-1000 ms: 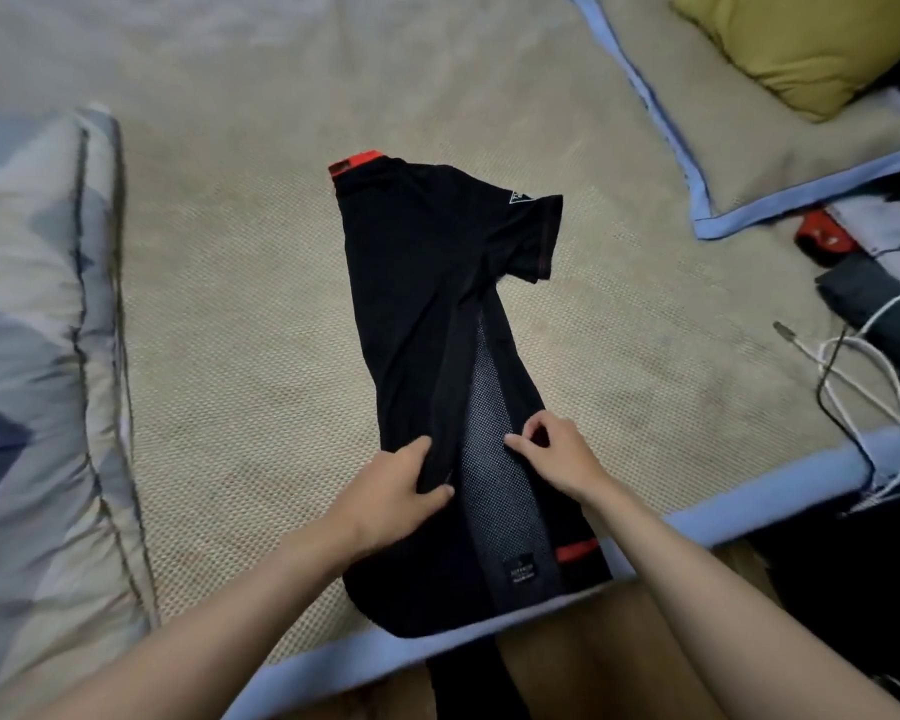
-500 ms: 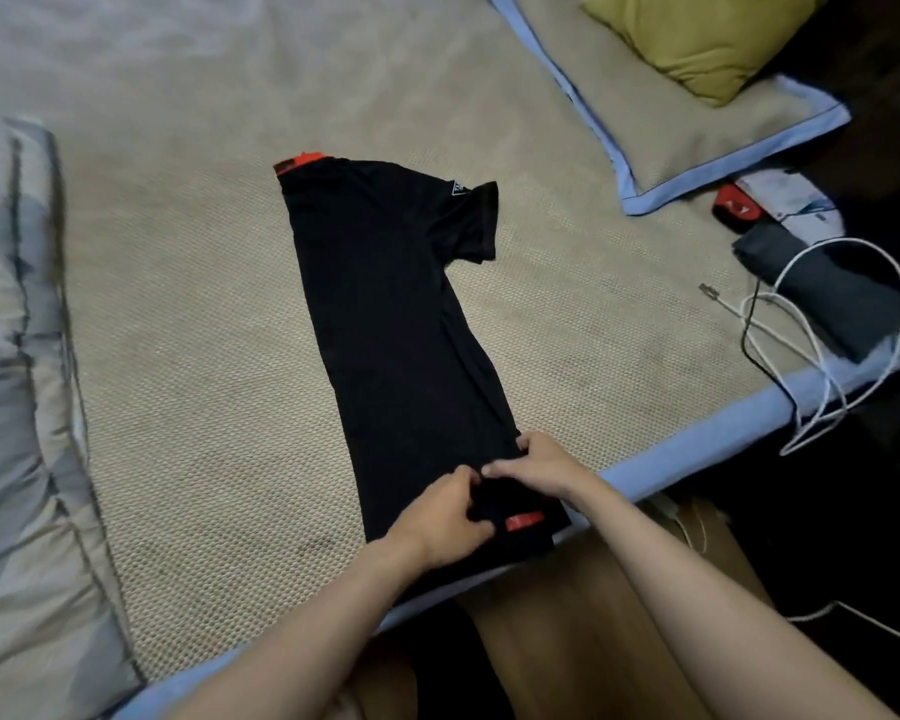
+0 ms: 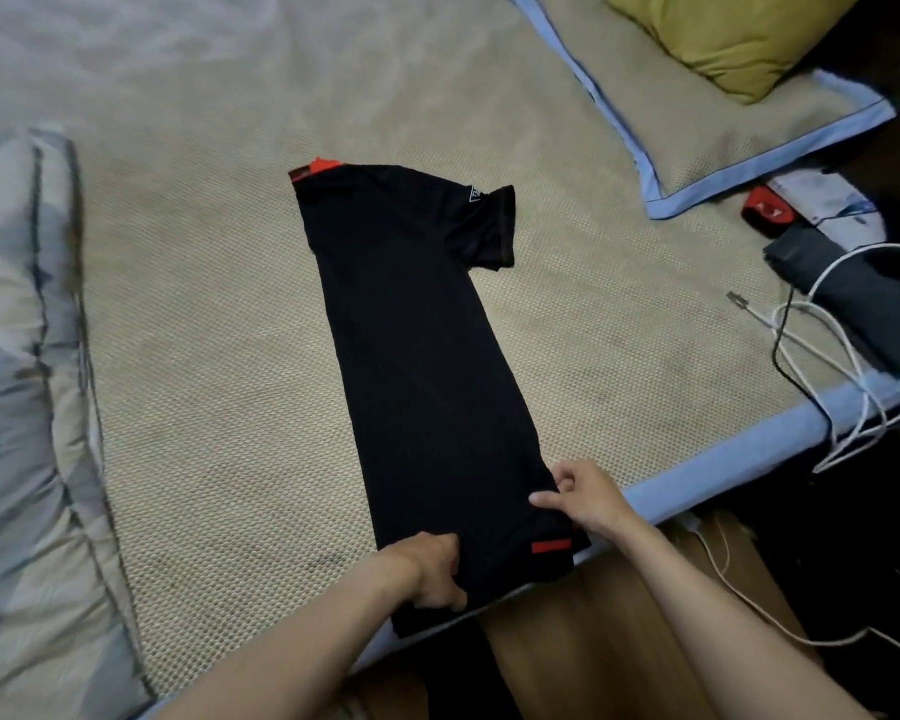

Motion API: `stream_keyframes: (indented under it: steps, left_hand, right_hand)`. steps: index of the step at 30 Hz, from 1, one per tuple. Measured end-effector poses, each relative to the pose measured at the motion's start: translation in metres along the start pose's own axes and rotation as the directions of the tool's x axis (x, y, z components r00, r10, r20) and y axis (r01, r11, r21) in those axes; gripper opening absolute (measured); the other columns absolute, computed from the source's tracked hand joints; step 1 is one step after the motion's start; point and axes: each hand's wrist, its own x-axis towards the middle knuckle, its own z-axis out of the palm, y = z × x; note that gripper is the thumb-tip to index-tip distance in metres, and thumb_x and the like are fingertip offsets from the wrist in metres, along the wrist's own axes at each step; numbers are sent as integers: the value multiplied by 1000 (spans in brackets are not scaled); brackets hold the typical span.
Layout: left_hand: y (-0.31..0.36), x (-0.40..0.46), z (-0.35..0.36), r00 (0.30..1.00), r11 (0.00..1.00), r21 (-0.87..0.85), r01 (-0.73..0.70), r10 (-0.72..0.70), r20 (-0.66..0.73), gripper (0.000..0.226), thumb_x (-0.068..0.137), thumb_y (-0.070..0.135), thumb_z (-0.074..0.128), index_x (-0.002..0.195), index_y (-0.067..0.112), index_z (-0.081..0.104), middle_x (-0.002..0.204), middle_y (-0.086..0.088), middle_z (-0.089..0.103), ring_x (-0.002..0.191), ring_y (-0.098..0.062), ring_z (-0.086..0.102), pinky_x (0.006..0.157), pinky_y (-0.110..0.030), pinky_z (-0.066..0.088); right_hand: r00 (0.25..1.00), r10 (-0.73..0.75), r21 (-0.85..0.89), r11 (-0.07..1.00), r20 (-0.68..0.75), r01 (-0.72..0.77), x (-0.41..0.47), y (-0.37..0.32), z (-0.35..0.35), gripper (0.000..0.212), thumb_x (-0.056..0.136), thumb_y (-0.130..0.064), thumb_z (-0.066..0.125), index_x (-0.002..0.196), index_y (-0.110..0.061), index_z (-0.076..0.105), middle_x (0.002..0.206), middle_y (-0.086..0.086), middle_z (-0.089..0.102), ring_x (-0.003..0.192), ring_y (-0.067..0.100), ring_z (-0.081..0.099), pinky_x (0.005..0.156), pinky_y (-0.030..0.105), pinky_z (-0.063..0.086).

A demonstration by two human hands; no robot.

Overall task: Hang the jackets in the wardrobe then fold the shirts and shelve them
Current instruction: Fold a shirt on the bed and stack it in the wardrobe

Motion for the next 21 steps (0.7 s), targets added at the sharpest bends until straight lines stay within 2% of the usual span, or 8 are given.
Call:
stream_keyframes:
  steps: [2, 4, 6, 9, 12, 14, 18, 21]
  left_hand:
    - [-2, 4, -26, 1000, 1000, -13, 25, -25, -2, 30, 87, 32, 64, 107, 11, 69, 96, -9, 75, 90, -21, 72, 72, -26, 51]
    - [-6, 7, -65, 988, 998, -45, 37, -43, -150, 27, 89, 31, 61, 106, 12, 69, 97, -7, 74, 92, -22, 72, 75, -28, 53]
    - [-11, 13, -109, 929, 998, -54, 22, -40, -368, 27, 91, 32, 58, 112, 16, 61, 112, -5, 66, 103, -25, 66, 86, -34, 53]
    - [-15, 32, -172, 807, 998, -56, -16, -21, -591, 33, 92, 31, 55, 123, 19, 51, 125, -4, 54, 114, -27, 58, 95, -42, 48]
    - [-19, 62, -225, 664, 1000, 4, -7, 7, -747, 50, 93, 29, 53, 141, 20, 43, 143, -2, 43, 127, -26, 49, 104, -44, 40]
    - [-25, 85, -258, 583, 1000, 22, 13, 10, -813, 59, 95, 30, 48, 151, 20, 34, 158, -1, 31, 142, -22, 37, 116, -43, 31]
    - [-40, 142, -310, 452, 996, 45, 71, 8, -892, 63, 100, 35, 40, 159, 22, 22, 168, 1, 15, 154, -17, 17, 125, -46, 13]
    - [-42, 177, -340, 376, 999, 30, -21, 35, -926, 58, 102, 35, 36, 159, 24, 24, 167, 4, 19, 154, -15, 19, 125, -44, 9]
  right_hand:
    - [1000, 24, -72, 997, -8, -25, 5, -6, -5, 46, 71, -32, 91, 64, -17, 48, 56, -9, 59, 57, 12, 60, 60, 32, 50]
    - [997, 35, -60, 997, -70, -39, 12, -21, -13, 42, 66, -39, 93, 78, -16, 61, 71, -7, 66, 70, 13, 66, 66, 28, 52]
    - [993, 34, 76, 997, -112, -26, 25, -45, -23, 44, 67, -44, 91, 92, -19, 66, 80, -8, 70, 78, 10, 68, 71, 24, 51]
    - [998, 31, 393, 920, -60, -4, 67, -86, -38, 54, 68, -53, 88, 102, -15, 72, 92, 0, 79, 89, 16, 76, 90, 38, 60]
    - [994, -4, 765, 639, 109, -81, 121, -132, -50, 55, 81, -43, 81, 118, -4, 68, 111, 11, 78, 107, 22, 74, 105, 40, 53]
    - [985, -43, 897, 422, 168, -134, 162, -161, -52, 63, 83, -39, 80, 130, -1, 61, 125, 13, 72, 118, 22, 69, 113, 39, 46]
    - [980, -77, 977, 121, 186, -176, 238, -204, -43, 86, 83, -39, 83, 150, -3, 44, 148, 16, 54, 138, 23, 52, 124, 40, 30]
    - [984, -49, 985, 15, 172, -172, 269, -232, -41, 69, 78, -31, 88, 136, -6, 60, 130, 16, 69, 122, 27, 66, 115, 43, 43]
